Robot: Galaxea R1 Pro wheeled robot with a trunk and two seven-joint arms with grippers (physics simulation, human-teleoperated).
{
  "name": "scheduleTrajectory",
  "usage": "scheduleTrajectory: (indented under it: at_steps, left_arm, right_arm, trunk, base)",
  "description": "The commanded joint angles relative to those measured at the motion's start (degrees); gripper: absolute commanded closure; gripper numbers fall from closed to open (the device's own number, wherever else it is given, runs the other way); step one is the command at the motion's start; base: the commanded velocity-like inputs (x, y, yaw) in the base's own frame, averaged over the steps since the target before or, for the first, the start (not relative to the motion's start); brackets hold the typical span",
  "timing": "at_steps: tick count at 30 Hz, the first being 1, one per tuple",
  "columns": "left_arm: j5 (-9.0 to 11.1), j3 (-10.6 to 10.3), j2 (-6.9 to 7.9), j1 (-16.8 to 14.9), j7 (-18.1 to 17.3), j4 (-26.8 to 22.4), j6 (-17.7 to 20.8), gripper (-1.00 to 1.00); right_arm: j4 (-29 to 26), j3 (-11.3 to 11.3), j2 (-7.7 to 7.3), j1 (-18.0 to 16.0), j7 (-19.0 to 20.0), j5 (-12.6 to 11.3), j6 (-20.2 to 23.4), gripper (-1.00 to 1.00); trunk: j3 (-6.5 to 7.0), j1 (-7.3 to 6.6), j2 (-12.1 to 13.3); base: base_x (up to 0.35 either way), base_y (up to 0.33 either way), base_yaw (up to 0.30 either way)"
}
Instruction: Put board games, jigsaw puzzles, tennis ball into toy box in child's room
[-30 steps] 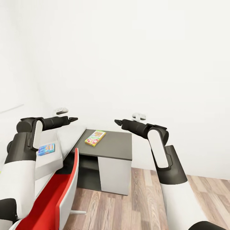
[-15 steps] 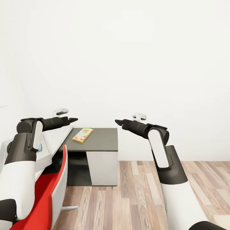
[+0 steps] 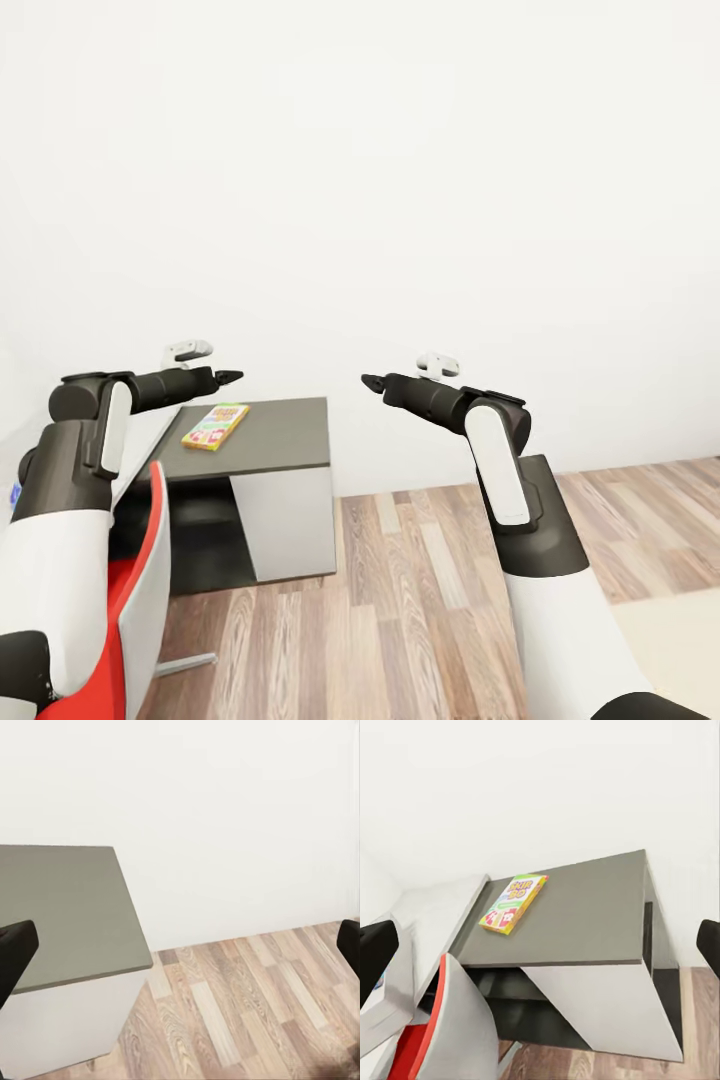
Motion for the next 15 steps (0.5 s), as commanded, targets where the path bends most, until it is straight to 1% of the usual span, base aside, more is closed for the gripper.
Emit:
scheduleTrajectory:
  at_steps: [1, 15]
  left_arm:
    - [0.4, 0.1, 0.03, 0.0, 0.0, -0.1, 0.5, -1.0]
    - [0.4, 0.1, 0.05, 0.3, 0.0, -0.1, 0.4, -1.0]
  right_arm:
    - [0.0, 0.0, 0.02, -0.1, -0.6, -0.6, 0.1, -1.0]
    - [0.1, -0.1, -0.08, -0.1, -0.6, -0.6, 0.1, -1.0]
  trunk:
    - [-0.14, 0.04, -0.1]
    - [-0.14, 0.04, -0.1]
  base:
    - [-0.009, 0.0, -0.285]
    - [-0.002, 0.0, -0.285]
